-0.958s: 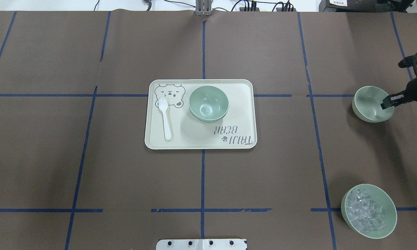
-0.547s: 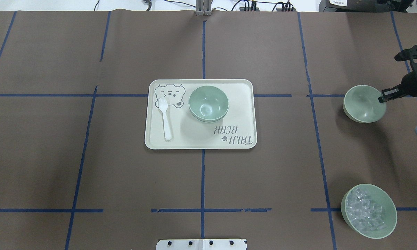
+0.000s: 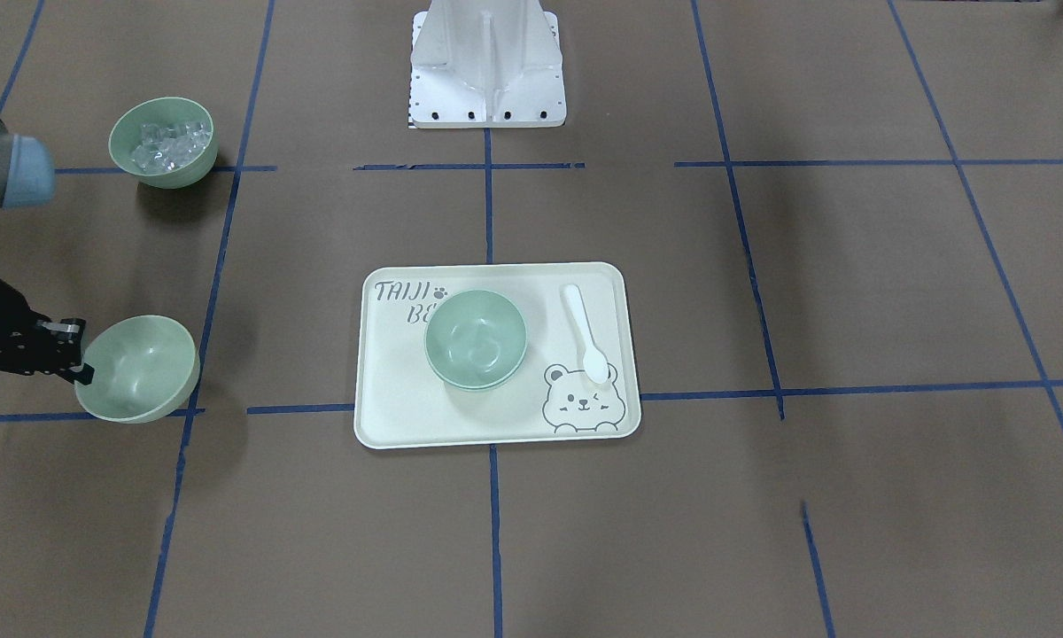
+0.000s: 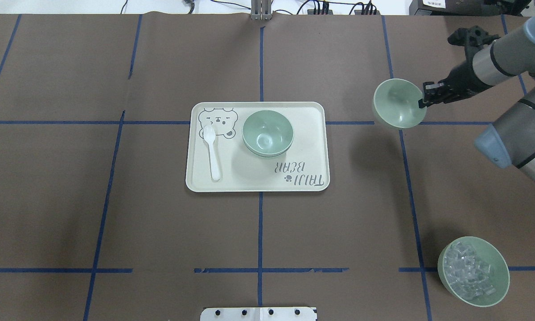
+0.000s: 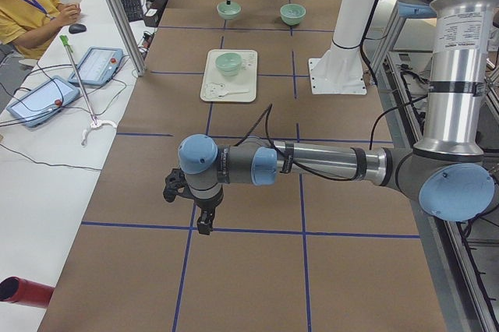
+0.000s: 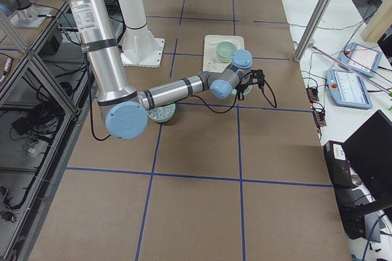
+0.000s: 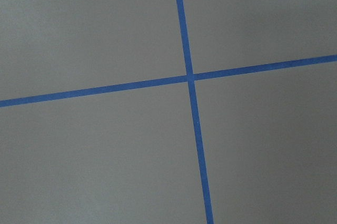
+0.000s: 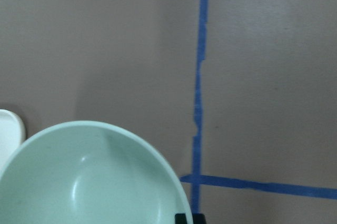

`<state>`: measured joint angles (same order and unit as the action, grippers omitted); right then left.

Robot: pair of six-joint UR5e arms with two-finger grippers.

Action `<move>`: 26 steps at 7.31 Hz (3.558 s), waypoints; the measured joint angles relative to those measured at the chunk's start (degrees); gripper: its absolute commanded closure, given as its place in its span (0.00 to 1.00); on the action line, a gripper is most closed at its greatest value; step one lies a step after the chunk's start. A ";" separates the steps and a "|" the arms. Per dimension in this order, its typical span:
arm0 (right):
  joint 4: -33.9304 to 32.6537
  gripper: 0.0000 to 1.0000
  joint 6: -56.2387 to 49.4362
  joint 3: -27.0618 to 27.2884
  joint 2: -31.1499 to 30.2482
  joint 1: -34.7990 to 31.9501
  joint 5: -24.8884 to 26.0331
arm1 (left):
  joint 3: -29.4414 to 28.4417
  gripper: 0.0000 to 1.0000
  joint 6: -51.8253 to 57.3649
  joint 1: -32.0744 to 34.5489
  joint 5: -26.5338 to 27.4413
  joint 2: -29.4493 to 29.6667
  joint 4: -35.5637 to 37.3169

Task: Stack green bowls together

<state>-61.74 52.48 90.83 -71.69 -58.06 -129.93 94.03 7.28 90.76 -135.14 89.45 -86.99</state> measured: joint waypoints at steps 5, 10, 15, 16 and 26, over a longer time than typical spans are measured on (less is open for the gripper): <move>-20.12 1.00 15.42 4.09 19.56 17.80 15.27 | 0.55 0.00 -0.05 0.03 -3.10 -0.69 -0.22; -20.58 1.00 16.77 -1.95 23.18 21.79 20.43 | 0.92 0.00 -0.06 0.03 -3.14 -0.71 -0.29; -20.72 0.00 15.01 -2.94 23.01 19.46 22.28 | 1.10 0.00 -0.06 -0.02 -3.19 -0.55 -0.37; -21.11 0.00 10.83 -2.89 21.88 15.98 19.52 | 1.29 0.00 0.00 -0.05 -3.18 -0.47 -0.45; -29.23 0.00 -59.41 -1.73 -13.10 -27.36 -2.46 | 2.75 0.00 0.36 -0.06 -2.41 -0.20 -0.64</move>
<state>-90.97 -6.93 89.11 -84.79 -85.42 -132.39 96.78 7.65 90.70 -137.55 89.25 -87.63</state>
